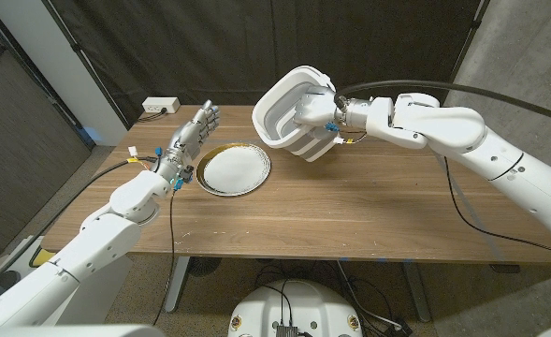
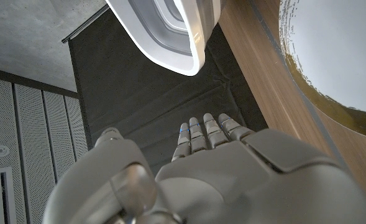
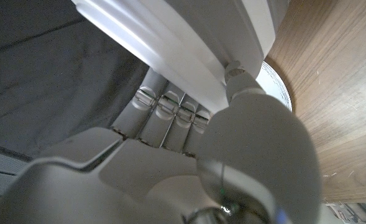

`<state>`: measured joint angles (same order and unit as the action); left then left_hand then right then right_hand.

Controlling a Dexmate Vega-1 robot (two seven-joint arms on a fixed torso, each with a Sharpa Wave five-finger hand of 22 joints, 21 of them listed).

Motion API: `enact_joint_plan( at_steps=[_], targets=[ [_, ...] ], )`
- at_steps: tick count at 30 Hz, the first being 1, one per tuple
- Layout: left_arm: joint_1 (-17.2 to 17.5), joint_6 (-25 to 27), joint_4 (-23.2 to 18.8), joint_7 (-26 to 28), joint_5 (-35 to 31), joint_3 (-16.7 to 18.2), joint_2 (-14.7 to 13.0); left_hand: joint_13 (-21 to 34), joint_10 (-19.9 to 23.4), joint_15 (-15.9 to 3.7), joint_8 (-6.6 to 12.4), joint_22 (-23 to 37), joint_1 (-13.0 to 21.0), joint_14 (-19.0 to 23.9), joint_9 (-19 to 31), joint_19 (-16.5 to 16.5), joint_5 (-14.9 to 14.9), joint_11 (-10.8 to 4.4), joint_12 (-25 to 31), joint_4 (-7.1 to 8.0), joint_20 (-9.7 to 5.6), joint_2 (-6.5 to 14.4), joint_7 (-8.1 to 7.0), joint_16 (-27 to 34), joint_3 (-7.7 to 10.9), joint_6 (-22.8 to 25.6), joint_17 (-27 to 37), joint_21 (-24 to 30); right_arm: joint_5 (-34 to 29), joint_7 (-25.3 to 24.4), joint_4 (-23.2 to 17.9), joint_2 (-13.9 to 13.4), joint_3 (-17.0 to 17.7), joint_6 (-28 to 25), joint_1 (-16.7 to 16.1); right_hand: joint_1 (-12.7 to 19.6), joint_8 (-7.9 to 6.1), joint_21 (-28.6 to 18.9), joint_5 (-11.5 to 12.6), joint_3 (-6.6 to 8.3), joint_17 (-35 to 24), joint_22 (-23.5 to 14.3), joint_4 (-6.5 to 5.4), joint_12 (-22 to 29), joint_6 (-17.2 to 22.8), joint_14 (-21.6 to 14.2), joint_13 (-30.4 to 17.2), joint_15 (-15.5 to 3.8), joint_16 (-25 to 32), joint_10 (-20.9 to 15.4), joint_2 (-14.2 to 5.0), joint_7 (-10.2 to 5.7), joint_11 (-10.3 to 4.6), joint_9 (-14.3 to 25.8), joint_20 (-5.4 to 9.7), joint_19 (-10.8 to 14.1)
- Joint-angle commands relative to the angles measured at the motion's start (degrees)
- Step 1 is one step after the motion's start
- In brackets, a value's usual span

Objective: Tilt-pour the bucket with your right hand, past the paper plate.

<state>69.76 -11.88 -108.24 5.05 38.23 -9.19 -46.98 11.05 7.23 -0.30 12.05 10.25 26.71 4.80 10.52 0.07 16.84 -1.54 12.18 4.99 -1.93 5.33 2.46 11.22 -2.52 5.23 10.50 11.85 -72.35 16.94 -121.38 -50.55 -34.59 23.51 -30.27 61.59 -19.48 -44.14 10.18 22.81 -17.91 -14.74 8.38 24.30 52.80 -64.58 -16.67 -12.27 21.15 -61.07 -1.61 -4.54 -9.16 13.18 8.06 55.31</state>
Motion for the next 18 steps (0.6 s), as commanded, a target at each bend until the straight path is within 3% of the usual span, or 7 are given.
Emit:
enact_joint_plan(
  at_steps=[1, 18],
  targets=[
    [0.9, 0.1, -0.3, 0.4, 0.2, -0.4, 0.7, 0.1, 0.5, 0.09, -0.22, 0.3, 0.1, 0.2, 0.3, -0.5, 0.0, 0.15, 0.0, 0.06, -0.28, -0.2, -0.03, -0.2, -0.17, 0.4, 0.1, -0.1, -4.9, 1.8, 3.0, 2.5, -4.5, 1.9, 5.5, 4.2, -0.38, -0.4, -0.1, -0.22, -0.2, -0.2, 0.03, -0.2, 4.0, -0.5, -0.2, -0.83, -0.2, -0.9, -4.4, -4.11, -0.49, 0.1, 4.96, -0.3],
    [-1.9, 0.1, 2.6, -1.2, 0.9, -2.0, 1.9, 0.1, 0.5, 0.25, -0.27, 0.3, 0.3, 0.3, 0.3, -0.7, -0.2, 0.54, -0.1, 0.06, -0.27, 0.1, 0.55, -0.2, -0.23, 0.5, 0.1, -0.2, -9.4, 3.2, 6.8, 4.5, -9.5, 5.9, 12.9, 4.1, -0.41, -0.8, -0.2, -0.42, -0.2, -0.1, -0.02, -0.4, 4.2, -0.6, -0.3, -0.84, -0.4, -1.0, -4.35, -4.22, -0.59, 0.1, 4.93, -0.4]
  ],
)
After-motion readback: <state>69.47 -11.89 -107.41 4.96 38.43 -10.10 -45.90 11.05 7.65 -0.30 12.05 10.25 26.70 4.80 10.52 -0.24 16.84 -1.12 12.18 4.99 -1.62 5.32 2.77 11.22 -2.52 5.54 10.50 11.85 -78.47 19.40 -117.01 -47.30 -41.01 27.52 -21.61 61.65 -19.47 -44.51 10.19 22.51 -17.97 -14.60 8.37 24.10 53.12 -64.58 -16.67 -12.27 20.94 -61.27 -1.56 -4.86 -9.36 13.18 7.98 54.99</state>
